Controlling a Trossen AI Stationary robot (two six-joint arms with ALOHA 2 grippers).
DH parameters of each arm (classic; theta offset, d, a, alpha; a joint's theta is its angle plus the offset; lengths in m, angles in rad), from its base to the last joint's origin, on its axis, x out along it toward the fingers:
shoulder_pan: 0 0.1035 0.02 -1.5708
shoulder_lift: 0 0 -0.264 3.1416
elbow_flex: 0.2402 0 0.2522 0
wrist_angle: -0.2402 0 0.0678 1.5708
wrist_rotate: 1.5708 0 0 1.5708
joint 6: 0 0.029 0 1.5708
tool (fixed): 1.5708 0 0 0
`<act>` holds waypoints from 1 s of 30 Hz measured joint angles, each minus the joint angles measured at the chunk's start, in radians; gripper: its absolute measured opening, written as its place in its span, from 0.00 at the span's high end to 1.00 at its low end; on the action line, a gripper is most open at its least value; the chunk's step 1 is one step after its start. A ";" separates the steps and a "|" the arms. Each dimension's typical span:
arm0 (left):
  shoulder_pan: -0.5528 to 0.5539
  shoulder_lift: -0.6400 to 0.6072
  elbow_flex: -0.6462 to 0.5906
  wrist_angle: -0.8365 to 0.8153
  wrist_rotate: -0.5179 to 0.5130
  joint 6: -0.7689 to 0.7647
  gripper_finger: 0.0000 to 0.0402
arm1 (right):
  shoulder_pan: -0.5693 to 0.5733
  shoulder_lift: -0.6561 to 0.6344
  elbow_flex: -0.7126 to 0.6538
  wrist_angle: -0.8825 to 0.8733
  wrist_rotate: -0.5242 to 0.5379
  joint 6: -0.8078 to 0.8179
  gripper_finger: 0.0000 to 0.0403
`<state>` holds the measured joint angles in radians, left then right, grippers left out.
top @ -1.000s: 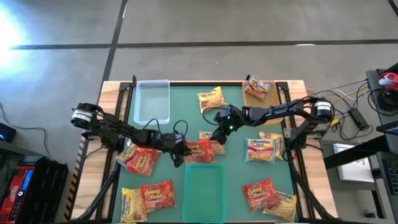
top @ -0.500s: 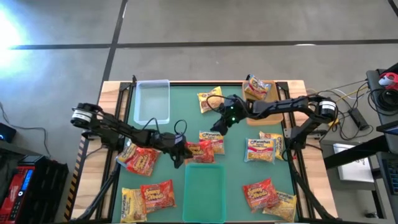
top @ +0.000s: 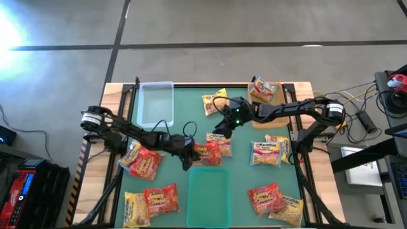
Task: Sort Maruchan noodles
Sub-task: Put the red noodle pack into the green bin
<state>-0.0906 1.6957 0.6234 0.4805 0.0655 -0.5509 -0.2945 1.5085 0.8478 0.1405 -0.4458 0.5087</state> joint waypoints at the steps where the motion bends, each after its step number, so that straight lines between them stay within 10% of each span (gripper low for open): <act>1: 0.009 0.009 0.013 -0.012 0.000 0.015 0.80 | 0.001 0.000 0.000 -0.001 0.000 -0.003 0.43; 30: 0.154 0.087 0.205 -0.155 -0.008 0.411 0.80 | 0.002 0.045 -0.002 -0.168 -0.001 -0.021 0.39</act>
<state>0.0639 1.7828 0.8282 0.3250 0.0578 -0.1398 -0.2922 1.5531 0.8463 -0.0279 -0.4466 0.4877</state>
